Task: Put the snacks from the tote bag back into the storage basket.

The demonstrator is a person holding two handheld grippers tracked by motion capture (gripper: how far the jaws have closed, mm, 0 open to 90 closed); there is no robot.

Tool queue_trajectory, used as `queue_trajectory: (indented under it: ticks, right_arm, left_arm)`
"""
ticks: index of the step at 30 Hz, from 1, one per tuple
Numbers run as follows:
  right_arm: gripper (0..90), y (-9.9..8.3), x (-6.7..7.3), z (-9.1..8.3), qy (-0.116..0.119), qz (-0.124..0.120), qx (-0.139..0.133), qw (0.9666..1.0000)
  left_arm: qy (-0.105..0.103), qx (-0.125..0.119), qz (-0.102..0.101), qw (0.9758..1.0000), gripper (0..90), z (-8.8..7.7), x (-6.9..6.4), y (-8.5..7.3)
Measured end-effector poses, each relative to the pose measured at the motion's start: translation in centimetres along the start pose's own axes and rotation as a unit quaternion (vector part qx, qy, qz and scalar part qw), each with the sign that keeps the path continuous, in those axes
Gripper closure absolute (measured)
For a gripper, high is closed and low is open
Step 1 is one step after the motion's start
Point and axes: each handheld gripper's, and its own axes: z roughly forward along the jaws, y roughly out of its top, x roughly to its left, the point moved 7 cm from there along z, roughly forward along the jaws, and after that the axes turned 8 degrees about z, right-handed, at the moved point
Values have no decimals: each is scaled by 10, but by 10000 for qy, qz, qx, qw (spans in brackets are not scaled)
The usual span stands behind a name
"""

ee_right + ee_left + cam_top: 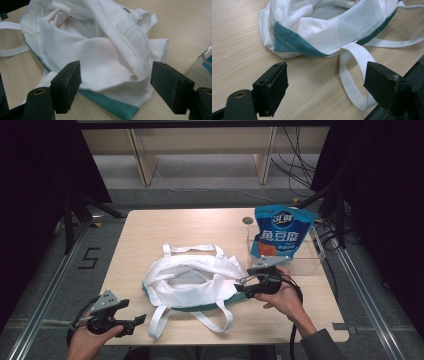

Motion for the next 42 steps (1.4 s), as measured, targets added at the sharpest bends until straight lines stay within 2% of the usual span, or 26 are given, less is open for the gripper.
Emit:
queue_trajectory:
  ticks: [1, 4, 5, 6, 9, 10, 14, 15, 16, 17, 19, 22, 23, 25, 26, 29, 30, 32, 34, 35, 37, 38, 39, 40, 42]
  right_arm:
    - [250, -2, 0, 0, -31, -63, -10, 10000]
    - [249, -10, 4, -3, -13, 8, 60, 10000]
    - [249, -11, 4, -2, 10, -114, 28, 9999]
    - [249, -13, 6, -4, -24, 5, 24, 10000]
    - [242, -16, 8, -8, -53, 2, -7, 10000]
    - [237, -17, 8, -9, -17, -53, -15, 10000]
    - [225, -25, 11, -13, -98, 29, 15, 9999]
    - [225, -27, 12, -13, -117, 42, -27, 9999]
    - [225, -28, 12, -14, -57, -47, 12, 10000]
    - [226, -30, 13, -15, -95, 4, -7, 10000]
    - [226, -32, 14, -17, -112, -45, -57, 9999]
    - [217, -37, 15, -22, -124, -2, -59, 9999]
    - [217, -40, 16, -23, -117, 28, -6, 9999]
    - [217, -44, 15, -25, -133, -13, 28, 9999]
    - [215, -47, 15, -26, -215, 74, 31, 9997]
    - [212, -56, 12, -30, -269, 145, 151, 9994]
    - [212, -57, 11, -31, -287, 96, 96, 9995]
    - [211, -60, 10, -34, -365, 159, 119, 9991]
    - [211, -63, 10, -37, -367, 141, 157, 9991]
    - [211, -63, 10, -36, -362, 105, 106, 9992]
    - [210, -65, 9, -38, -377, 93, 171, 9991]
    - [208, -68, 12, -39, -401, 273, 229, 9986]
    - [208, -66, 8, -39, -420, 84, 174, 9989]
    - [208, -67, 9, -39, -425, 134, 198, 9988]
    - [209, -66, 8, -39, -426, 48, 154, 9990]
  left_arm:
    - [33, -39, -7, 10000, 180, 0, 0, 0]
    - [26, -7, 1, 10000, 181, 0, 0, 0]
    - [25, -11, 0, 10000, 181, 0, 0, 0]
    - [24, -9, 1, 10000, 180, 0, 0, 0]
    - [42, -60, -4, 10000, 180, 1, 0, 0]
    - [24, -9, -2, 10000, 180, 0, 0, 0]
    - [24, -8, 4, 10000, 180, 0, 0, 0]
    - [-12, -7, -89, 10000, 180, 1, -1, 0]
    - [-7, -14, -88, 10000, 180, 1, -1, 0]
    - [-6, -11, -88, 10000, 180, 1, -1, 0]
    - [62, -77, -8, 10000, 181, 1, 0, 0]
    - [68, -74, -35, 9999, 180, 2, 0, 0]
    - [82, -110, -89, 9999, 180, 2, 0, 0]
    - [65, -68, -26, 10000, 180, 2, 0, 0]
    - [69, -85, -51, 9999, 180, 2, 0, 0]
    - [27, -16, -23, 10000, 180, 1, 0, 0]
    - [32, -19, -30, 10000, 181, 1, 0, 0]
    - [78, -97, -41, 9999, 180, 2, 0, 0]
    - [34, -90, -149, 9998, 180, 3, -2, 1]
    - [36, -91, -147, 9998, 180, 3, -2, 1]
    - [33, -87, -140, 9999, 180, 3, -2, 1]
    - [35, -72, -121, 9999, 180, 2, -1, 0]
    - [42, -93, -143, 9998, 180, 3, -1, 1]
    - [39, -92, -147, 9998, 181, 3, -2, 1]
    - [31, -81, -209, 9997, 180, 3, -2, 0]
